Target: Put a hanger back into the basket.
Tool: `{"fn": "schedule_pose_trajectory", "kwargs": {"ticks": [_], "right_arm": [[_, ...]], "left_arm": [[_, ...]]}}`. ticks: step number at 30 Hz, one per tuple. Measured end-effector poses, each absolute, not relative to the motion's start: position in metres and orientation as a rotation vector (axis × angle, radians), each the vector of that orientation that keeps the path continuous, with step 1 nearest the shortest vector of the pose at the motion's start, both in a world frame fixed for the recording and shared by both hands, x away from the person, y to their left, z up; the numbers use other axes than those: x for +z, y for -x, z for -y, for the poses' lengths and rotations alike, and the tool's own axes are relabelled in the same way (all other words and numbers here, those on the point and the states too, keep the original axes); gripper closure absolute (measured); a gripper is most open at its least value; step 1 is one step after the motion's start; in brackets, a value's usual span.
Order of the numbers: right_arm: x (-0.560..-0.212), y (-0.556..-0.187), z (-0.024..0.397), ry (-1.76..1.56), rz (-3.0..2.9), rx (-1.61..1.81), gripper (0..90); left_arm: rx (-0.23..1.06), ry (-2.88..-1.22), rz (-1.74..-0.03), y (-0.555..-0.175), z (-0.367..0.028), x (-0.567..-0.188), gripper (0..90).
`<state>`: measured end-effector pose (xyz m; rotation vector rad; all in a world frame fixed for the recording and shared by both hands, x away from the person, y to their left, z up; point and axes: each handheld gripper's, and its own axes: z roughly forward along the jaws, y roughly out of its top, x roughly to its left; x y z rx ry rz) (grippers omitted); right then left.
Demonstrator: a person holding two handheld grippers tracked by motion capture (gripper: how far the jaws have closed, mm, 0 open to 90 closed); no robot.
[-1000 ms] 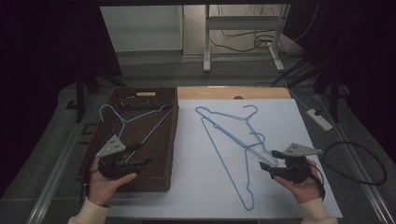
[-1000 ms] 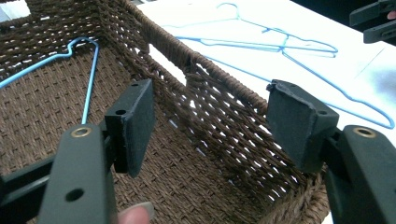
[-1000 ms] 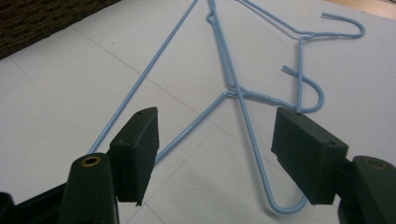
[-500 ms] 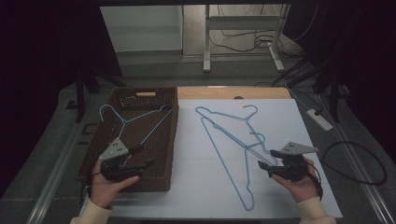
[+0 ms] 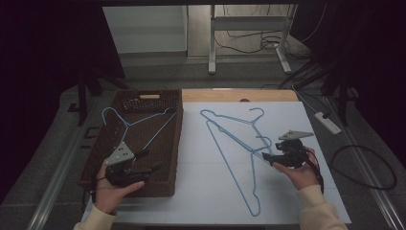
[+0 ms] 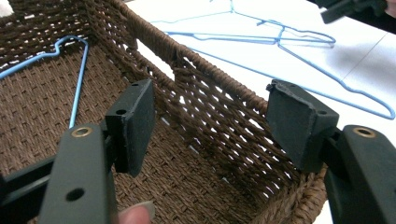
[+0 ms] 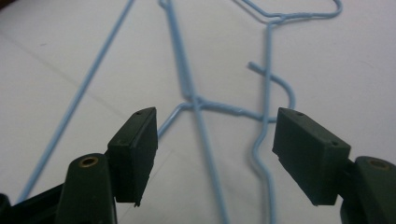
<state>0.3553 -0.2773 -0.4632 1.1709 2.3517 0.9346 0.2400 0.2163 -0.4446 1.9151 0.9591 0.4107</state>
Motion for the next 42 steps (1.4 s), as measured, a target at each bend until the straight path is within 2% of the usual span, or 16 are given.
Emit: {"fn": "schedule_pose_trajectory", "kwargs": {"ticks": [5,9,17,30,41,42], "right_arm": [[-0.465,-0.382,0.276,-1.242,-2.345,0.884,32.3],[-0.468,-0.420,0.275,-1.347,-2.321,0.819,37.1],[-0.483,-0.464,0.264,-1.426,-2.370,0.682,42.4],[-0.493,-0.493,0.242,-1.410,-2.419,0.594,54.1],[-0.495,-0.506,0.228,-1.371,-2.506,0.466,76.9],[-0.495,-0.506,0.228,-1.371,-2.506,0.466,76.9]], "left_arm": [[0.406,-1.925,-0.959,-0.241,-0.215,-0.447,34.4],[0.408,-1.923,-0.956,-0.240,-0.214,-0.446,34.3],[0.409,-1.923,-0.948,-0.240,-0.214,-0.445,34.3],[0.416,-1.913,-0.944,-0.239,-0.215,-0.444,34.3],[0.420,-1.906,-0.944,-0.239,-0.217,-0.442,34.3],[0.420,-1.906,-0.944,-0.239,-0.217,-0.442,34.3]]}}
